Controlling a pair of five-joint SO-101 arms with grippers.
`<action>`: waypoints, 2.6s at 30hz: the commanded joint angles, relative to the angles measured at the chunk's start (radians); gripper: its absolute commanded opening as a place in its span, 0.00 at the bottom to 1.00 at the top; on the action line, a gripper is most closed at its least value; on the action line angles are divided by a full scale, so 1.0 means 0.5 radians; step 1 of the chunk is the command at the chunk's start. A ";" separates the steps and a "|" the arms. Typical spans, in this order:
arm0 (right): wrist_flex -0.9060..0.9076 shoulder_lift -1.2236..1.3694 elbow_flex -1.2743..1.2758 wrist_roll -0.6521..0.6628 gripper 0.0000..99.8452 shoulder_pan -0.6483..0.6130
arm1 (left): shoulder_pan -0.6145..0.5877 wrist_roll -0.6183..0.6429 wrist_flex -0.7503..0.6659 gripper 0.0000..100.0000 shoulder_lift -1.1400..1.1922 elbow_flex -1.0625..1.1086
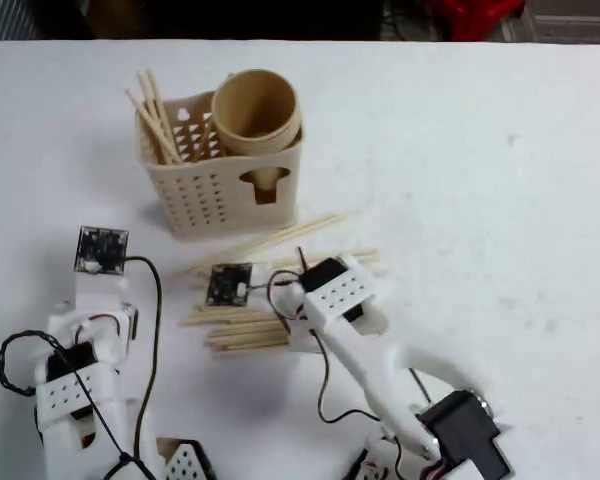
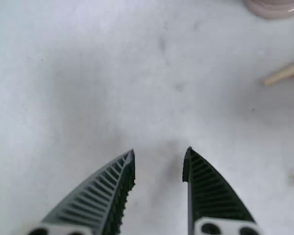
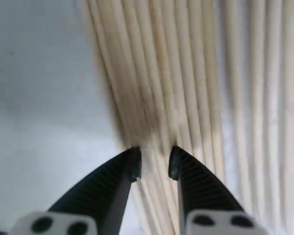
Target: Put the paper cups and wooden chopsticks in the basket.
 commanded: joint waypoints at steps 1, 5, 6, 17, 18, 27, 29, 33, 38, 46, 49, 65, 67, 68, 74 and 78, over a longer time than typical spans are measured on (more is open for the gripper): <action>-0.146 -0.008 0.009 -0.077 0.11 -0.020 | -0.014 0.018 -0.034 0.17 -0.038 -0.009; -0.262 -0.005 0.049 -0.095 0.11 -0.026 | -0.014 0.018 -0.034 0.17 -0.038 -0.009; -0.278 -0.005 0.074 -0.092 0.11 -0.029 | -0.014 0.018 -0.034 0.17 -0.038 -0.009; -0.416 -0.005 0.193 -0.110 0.02 -0.020 | -0.014 0.018 -0.034 0.17 -0.038 -0.009; -0.416 -0.005 0.193 -0.110 0.02 -0.020 | -0.014 0.018 -0.034 0.17 -0.038 -0.009; -0.410 0.155 0.110 -0.166 0.08 -0.014 | -0.014 0.018 -0.034 0.17 -0.038 -0.009; -0.413 0.152 0.104 -0.203 0.02 -0.014 | -0.014 0.018 -0.034 0.17 -0.038 -0.009; -0.397 0.115 0.104 -0.212 0.02 -0.014 | -0.014 0.018 -0.034 0.17 -0.038 -0.009; -0.269 -0.216 0.101 -0.233 0.02 0.051 | -0.014 0.018 -0.034 0.17 -0.038 -0.009; -0.054 -1.002 -0.037 -0.516 0.02 0.063 | -0.014 0.018 -0.034 0.17 -0.038 -0.009; 0.041 -1.091 -0.338 -0.638 0.02 0.063 | -0.014 0.018 -0.034 0.17 -0.038 -0.009; -0.308 -0.127 -2.154 -1.393 0.02 -0.078 | -0.014 0.018 -0.034 0.17 -0.038 -0.009; -0.456 0.029 -2.305 -1.448 0.02 -0.124 | -0.014 0.018 -0.034 0.17 -0.038 -0.009; -0.532 0.100 -2.369 -1.467 0.02 -0.143 | -0.014 0.018 -0.034 0.17 -0.038 -0.009; -0.910 0.443 -2.618 -1.455 0.02 -0.195 | -0.014 0.018 -0.034 0.17 -0.038 -0.009; -0.944 0.554 -2.661 -1.464 0.02 -0.207 | -0.014 0.018 -0.034 0.17 -0.038 -0.009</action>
